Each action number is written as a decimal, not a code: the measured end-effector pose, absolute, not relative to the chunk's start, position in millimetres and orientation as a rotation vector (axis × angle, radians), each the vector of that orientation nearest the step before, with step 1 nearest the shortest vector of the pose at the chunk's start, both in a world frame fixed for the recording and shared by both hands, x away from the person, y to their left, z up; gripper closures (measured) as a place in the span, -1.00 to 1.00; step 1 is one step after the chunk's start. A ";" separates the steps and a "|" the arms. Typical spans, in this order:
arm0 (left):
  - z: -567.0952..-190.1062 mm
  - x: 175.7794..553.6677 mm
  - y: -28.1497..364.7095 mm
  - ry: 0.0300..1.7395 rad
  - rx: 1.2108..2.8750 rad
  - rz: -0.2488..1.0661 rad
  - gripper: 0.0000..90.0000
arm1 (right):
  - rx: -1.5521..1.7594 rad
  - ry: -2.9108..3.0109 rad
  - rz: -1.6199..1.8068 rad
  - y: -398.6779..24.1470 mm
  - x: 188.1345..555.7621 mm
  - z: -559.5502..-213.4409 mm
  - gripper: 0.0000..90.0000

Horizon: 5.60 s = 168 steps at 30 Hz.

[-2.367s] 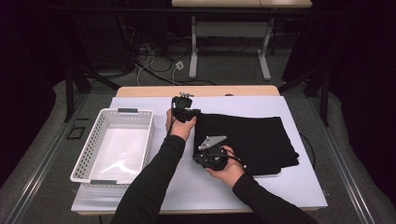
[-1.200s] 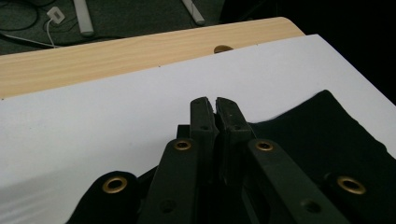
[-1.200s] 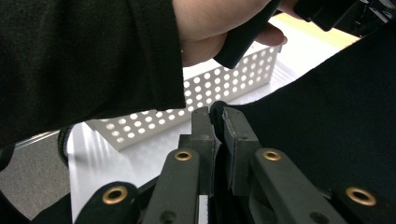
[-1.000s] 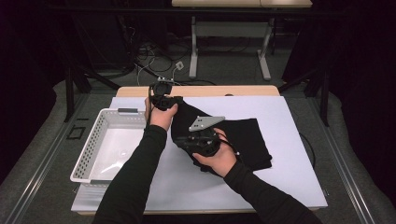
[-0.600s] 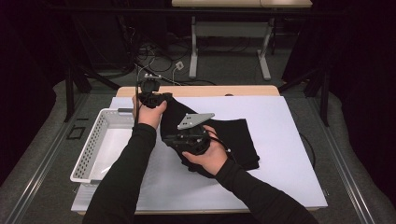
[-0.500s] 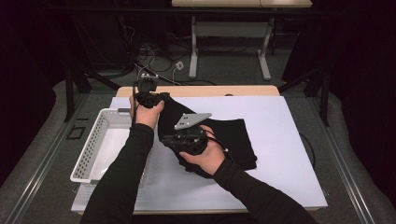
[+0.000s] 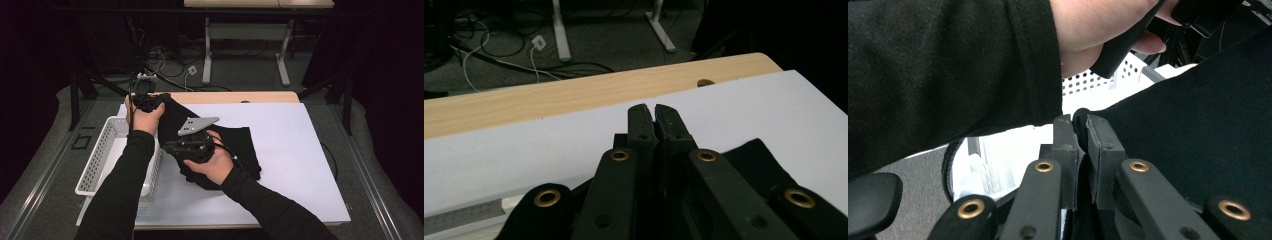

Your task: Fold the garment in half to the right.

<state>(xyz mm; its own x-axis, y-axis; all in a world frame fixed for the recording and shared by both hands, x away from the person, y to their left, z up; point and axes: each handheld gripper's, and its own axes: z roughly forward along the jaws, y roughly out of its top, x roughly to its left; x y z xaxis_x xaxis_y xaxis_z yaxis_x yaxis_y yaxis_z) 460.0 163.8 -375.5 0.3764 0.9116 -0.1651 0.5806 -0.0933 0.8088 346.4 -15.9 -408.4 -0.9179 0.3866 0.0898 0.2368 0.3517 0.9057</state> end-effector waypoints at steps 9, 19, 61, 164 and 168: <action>-382.5 465.0 147.8 1.294 1.807 0.474 0.92 | 0.593 2.455 1.609 -27.1 347.5 -413.7 0.87; -385.5 471.3 123.6 1.269 1.832 0.461 0.92 | 0.656 2.422 1.629 -55.8 347.1 -419.3 0.87; -419.1 491.7 37.8 1.207 1.876 0.392 0.92 | 0.855 2.340 1.596 -150.7 342.2 -457.7 0.87; -485.4 467.0 12.7 1.156 1.923 0.281 -0.07 | 1.279 2.241 1.305 -235.0 336.7 -533.8 0.41; -487.0 459.0 17.9 1.138 1.926 0.278 -0.08 | 1.289 2.207 1.307 -241.2 335.4 -533.0 0.25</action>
